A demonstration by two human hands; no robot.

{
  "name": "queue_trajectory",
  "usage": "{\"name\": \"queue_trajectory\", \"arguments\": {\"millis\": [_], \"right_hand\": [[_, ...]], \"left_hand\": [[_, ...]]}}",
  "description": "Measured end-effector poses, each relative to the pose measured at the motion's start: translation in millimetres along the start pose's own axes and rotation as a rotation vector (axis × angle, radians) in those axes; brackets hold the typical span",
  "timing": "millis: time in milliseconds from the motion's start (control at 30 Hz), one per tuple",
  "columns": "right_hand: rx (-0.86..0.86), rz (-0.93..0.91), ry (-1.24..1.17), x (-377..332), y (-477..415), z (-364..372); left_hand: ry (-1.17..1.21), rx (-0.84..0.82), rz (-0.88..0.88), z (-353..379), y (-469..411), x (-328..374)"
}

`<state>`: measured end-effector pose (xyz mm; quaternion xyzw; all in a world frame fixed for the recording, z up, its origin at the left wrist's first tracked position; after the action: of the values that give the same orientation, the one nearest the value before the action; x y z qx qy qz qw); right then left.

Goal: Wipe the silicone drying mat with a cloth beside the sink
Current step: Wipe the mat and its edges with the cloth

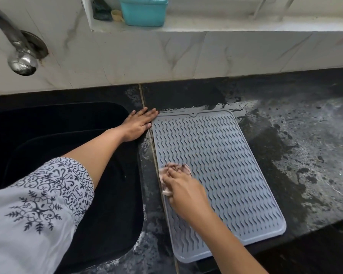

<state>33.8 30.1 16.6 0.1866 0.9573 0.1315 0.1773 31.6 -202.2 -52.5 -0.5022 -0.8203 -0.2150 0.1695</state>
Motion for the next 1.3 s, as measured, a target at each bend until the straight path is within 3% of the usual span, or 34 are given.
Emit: {"name": "queue_trajectory", "arguments": {"millis": [100,167,233,300,433,533,633,767,867,900,967,1033,1167,1300], "right_hand": [[-0.202,0.177,-0.299,22.3,5.7,-7.6],[-0.134,0.256,-0.547,30.4,-13.1,-27.1],[0.091,0.208,-0.476,29.1,-48.8,-47.9],[0.21,0.123,-0.306,14.4,-83.5,-45.9],[0.212,0.101,0.028,6.0,-111.5,-1.0],[0.259,0.046,0.029,6.0,-83.4,2.9],[0.194,0.001,0.058,5.1,-20.9,22.5],[0.09,-0.004,0.007,10.4,71.2,40.1],[-0.048,0.118,-0.24,38.4,73.8,21.8],[-0.05,0.171,-0.372,47.6,67.6,11.5],[0.113,0.204,-0.482,58.7,46.4,-20.5],[0.25,0.129,-0.402,53.1,18.0,-38.5],[0.209,0.021,-0.069,29.4,-28.4,-7.5],[0.226,-0.049,0.117,16.5,-1.1,19.9]], "left_hand": [[0.011,0.002,0.004,-0.2,0.1,-0.4],[0.019,-0.006,0.007,-0.3,0.5,-1.1],[0.005,-0.007,0.006,-0.7,0.4,-1.5],[-0.024,-0.013,0.001,-0.5,0.5,-1.0],[-0.083,-0.018,-0.011,0.0,-0.3,-0.3],[-0.103,-0.044,-0.027,1.6,-0.4,-0.2],[-0.115,-0.078,-0.046,2.4,0.4,1.2],[-0.159,-0.113,-0.119,-0.1,1.1,7.8],[-0.312,-0.029,-0.157,-8.4,7.1,27.8],[-0.325,0.034,-0.159,-10.0,14.0,36.1],[-0.292,0.149,-0.177,-7.1,39.1,48.8],[-0.236,0.157,-0.18,9.3,68.0,57.0],[-0.167,0.046,-0.147,49.1,99.5,72.9],[-0.137,0.042,-0.176,58.9,100.2,70.3]]}}
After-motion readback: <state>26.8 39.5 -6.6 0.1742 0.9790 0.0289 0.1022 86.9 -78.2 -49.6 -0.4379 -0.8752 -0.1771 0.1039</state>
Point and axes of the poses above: each hand's wrist, its own y-axis away from the middle knuckle, its own z-axis out of the palm, x = y × z, the point moved 9 cm from there along -y, towards the middle knuckle, and after that the axes turned 6 degrees about z, right-handed, at the moved point
